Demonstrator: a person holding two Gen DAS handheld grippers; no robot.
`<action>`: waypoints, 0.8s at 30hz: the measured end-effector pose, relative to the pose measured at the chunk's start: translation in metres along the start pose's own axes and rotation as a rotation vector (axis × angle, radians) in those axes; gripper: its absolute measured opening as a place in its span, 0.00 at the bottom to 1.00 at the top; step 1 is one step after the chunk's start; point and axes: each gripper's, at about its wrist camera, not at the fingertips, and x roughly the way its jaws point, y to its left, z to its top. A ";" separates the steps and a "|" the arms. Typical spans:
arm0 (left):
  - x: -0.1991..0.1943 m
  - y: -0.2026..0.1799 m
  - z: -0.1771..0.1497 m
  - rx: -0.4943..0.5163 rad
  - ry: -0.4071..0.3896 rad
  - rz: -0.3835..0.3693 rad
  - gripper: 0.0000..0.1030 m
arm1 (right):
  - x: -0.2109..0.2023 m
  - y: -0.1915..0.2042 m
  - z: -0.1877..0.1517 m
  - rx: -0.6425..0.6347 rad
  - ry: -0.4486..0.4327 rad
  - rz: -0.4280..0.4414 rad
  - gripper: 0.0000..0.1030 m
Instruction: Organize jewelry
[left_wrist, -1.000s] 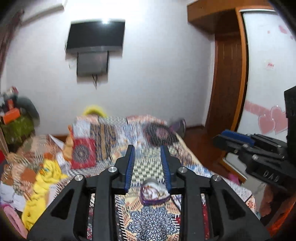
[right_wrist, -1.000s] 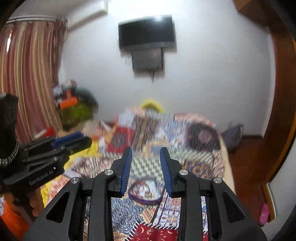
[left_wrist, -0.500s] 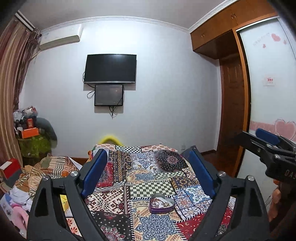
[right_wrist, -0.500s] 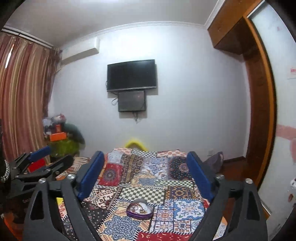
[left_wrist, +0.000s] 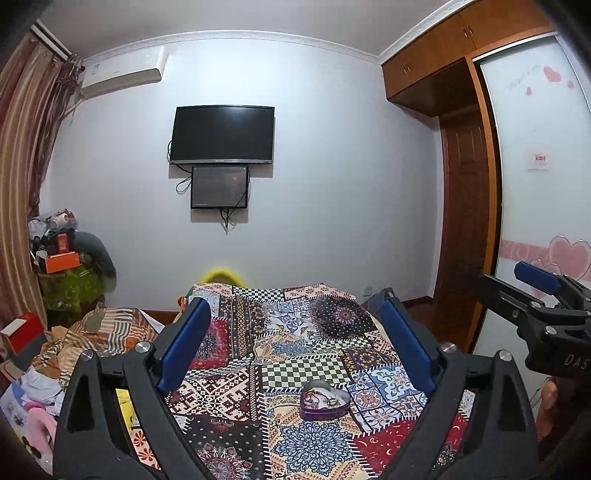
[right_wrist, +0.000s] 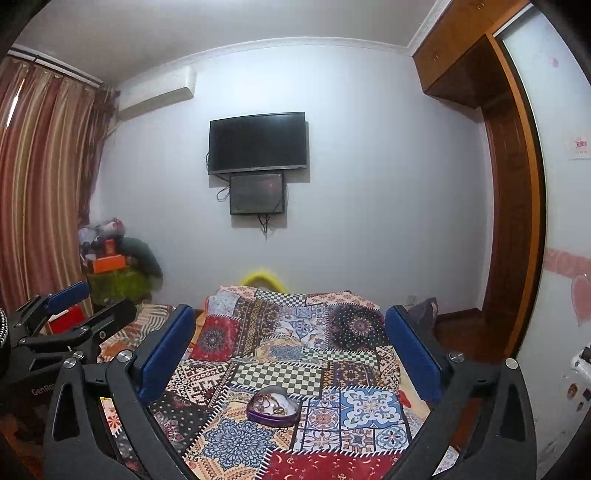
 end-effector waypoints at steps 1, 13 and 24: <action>0.000 0.000 0.000 0.001 0.002 0.000 0.91 | 0.000 0.000 0.000 0.001 0.001 -0.001 0.99; 0.004 0.000 -0.005 -0.006 0.022 -0.004 0.94 | 0.000 -0.002 -0.002 0.002 0.027 0.003 0.99; 0.006 -0.003 -0.005 -0.008 0.027 -0.009 0.95 | -0.002 -0.004 0.000 0.006 0.027 0.001 0.99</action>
